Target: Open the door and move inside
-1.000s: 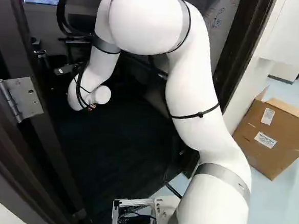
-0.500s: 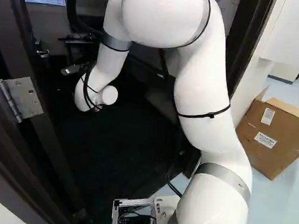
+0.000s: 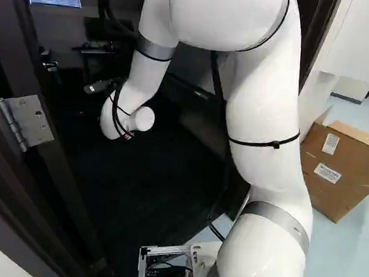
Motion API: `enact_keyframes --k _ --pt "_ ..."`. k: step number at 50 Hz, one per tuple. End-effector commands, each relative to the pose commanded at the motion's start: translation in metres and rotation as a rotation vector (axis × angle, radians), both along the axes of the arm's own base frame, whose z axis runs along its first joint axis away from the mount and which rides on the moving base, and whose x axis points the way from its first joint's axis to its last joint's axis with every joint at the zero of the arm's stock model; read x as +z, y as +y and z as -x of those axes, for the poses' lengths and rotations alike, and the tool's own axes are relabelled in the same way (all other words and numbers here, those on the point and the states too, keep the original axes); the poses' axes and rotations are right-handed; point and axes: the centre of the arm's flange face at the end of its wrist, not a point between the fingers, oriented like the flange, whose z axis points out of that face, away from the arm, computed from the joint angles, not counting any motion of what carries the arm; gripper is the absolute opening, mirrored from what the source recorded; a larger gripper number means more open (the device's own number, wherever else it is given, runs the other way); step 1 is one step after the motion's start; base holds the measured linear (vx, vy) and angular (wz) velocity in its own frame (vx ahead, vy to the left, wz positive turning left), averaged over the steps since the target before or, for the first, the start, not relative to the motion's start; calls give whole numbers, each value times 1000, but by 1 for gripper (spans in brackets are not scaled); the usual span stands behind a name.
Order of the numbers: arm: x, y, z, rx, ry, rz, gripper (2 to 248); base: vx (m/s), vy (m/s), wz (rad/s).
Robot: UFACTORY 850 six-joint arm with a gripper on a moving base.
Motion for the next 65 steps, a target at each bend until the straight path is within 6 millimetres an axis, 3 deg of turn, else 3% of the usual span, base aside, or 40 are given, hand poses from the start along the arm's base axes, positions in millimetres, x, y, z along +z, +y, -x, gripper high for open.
enact_keyframes --k 15,31,48,65 --pt "2 -17 -2 -29 4 0 247 0 0 0" --pt "7 -52 -4 -90 11 0 247 0 0 0" --pt "12 -107 -1 -187 23 -1 247 0 0 0" --pt "15 -178 13 -321 39 -3 247 0 0 0"
